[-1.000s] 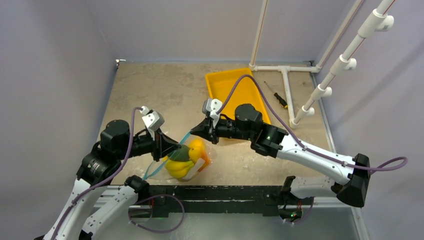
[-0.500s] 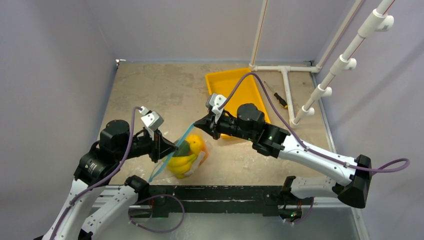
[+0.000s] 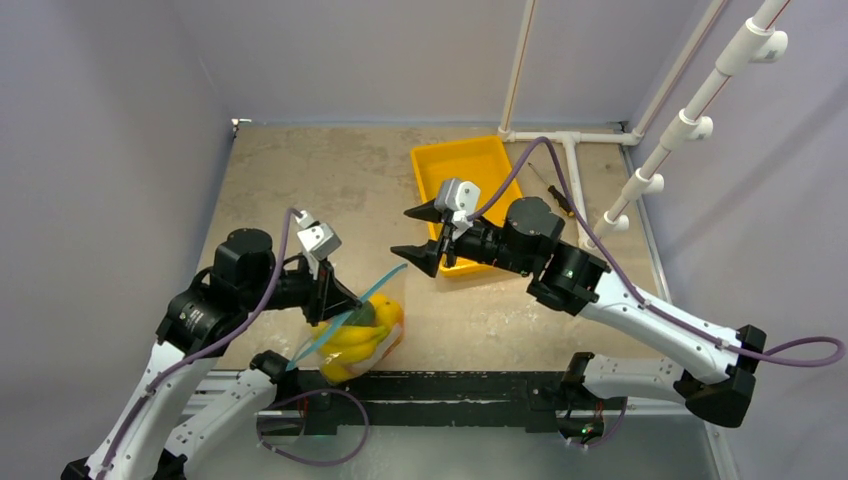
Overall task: Place the food in the zip-top bag and seal the zipper
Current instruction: Zip the zipper food storage bag at the center of the board.
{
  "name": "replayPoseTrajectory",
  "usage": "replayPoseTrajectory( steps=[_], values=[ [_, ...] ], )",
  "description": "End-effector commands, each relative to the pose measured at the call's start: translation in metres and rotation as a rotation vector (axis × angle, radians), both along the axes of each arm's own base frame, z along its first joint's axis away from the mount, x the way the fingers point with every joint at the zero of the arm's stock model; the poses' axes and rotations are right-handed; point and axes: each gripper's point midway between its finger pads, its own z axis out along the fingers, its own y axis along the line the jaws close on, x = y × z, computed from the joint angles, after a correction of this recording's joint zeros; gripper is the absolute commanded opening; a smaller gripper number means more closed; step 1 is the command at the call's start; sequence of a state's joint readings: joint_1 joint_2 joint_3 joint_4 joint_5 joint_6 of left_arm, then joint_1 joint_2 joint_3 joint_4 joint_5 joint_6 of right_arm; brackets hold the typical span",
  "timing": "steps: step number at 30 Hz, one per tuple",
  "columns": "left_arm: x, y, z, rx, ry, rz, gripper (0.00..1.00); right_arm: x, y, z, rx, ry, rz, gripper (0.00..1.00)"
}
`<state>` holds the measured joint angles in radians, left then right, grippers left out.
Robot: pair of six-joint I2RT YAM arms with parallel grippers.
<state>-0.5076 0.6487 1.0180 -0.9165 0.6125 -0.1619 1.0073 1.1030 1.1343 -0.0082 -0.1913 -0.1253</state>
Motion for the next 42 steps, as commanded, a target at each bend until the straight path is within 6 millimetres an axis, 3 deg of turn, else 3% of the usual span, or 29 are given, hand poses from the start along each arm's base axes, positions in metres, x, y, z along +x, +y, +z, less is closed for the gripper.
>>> replayPoseTrajectory(
  steps=[1,5,9,18,25,29,37,42],
  values=[
    [-0.005,-0.01,0.035,-0.072,-0.096,-0.094,0.0,-0.018,-0.001,0.033,0.008,-0.107,0.103,0.68],
    [-0.006,-0.013,0.034,-0.07,-0.085,-0.117,0.0,-0.029,0.007,0.024,-0.054,-0.123,0.202,0.71],
    [-0.003,-0.016,0.036,-0.06,-0.076,-0.128,0.0,-0.025,0.015,0.007,-0.116,-0.099,0.214,0.74],
    [-0.001,-0.017,0.038,-0.045,-0.078,-0.136,0.0,-0.039,0.021,-0.03,-0.197,-0.079,0.327,0.74],
    [-0.001,-0.019,0.041,-0.048,-0.084,-0.145,0.0,-0.042,0.029,-0.046,-0.214,-0.047,0.367,0.72],
    [0.001,-0.02,0.041,-0.044,-0.083,-0.143,0.0,-0.043,0.039,-0.068,-0.256,-0.002,0.382,0.7],
    [0.003,-0.022,0.044,-0.045,-0.085,-0.147,0.0,-0.057,0.051,-0.09,-0.3,0.047,0.42,0.66],
    [0.005,-0.023,0.043,-0.049,-0.087,-0.144,0.0,-0.062,0.052,-0.1,-0.321,0.067,0.432,0.54]
  ],
)
